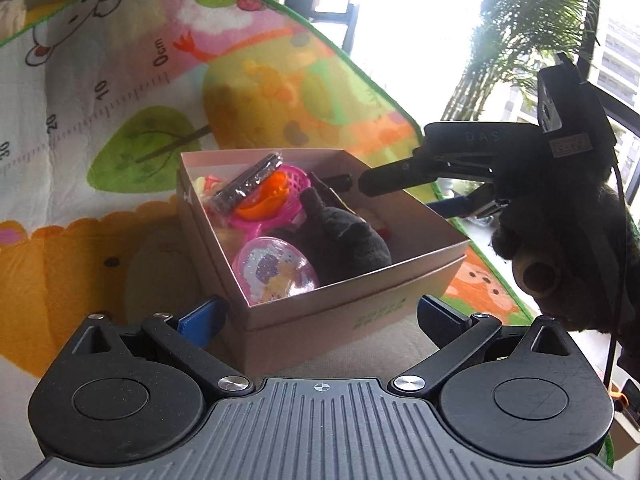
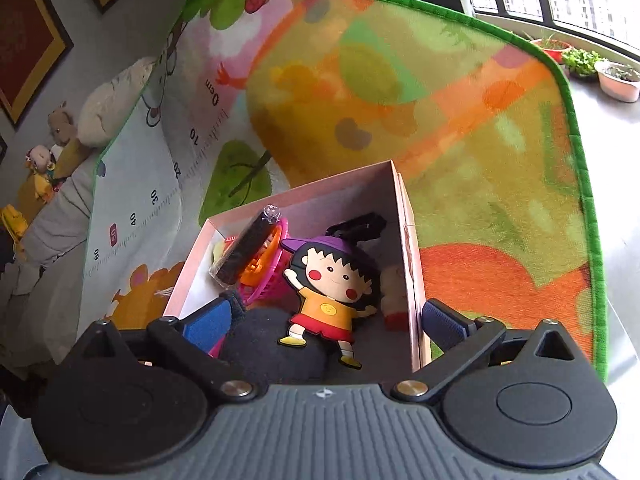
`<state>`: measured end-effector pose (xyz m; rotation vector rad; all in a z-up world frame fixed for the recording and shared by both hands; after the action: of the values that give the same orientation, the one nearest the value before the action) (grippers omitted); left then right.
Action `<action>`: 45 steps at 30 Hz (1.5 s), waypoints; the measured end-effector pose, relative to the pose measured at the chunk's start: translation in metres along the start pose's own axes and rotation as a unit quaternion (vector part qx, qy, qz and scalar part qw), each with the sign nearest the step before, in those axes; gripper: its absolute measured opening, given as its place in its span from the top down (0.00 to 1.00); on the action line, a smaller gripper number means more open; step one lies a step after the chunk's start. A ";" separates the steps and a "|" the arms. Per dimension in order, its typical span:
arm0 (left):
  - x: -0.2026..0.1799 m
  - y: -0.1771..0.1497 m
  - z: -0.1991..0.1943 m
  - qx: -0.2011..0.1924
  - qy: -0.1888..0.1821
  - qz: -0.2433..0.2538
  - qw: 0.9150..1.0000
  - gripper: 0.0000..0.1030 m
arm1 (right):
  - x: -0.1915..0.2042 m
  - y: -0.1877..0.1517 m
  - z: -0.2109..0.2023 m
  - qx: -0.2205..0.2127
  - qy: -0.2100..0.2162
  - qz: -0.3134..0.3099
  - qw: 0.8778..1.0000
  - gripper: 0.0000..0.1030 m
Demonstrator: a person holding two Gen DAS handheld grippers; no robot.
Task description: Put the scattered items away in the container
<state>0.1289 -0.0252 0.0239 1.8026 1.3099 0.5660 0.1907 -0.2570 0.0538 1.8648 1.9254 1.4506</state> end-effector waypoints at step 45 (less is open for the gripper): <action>-0.006 -0.056 -0.013 0.044 0.258 -0.042 0.964 0.00 | 0.047 -0.126 0.005 -0.007 -0.139 -0.160 0.977 0.00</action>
<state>0.0853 -0.0191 -0.0141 1.7207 1.7721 0.9878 0.0910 -0.1909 -0.0069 1.5595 1.9559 1.0432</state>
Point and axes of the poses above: each gripper's, at about its wrist camera, not at the fingertips, and z roughly the way its jaws point, x to its left, y to its top, the point moved 1 cm from there along z, roughly the way its jaws point, and after that the axes turned 10 degrees about y, right-handed, at the moved point
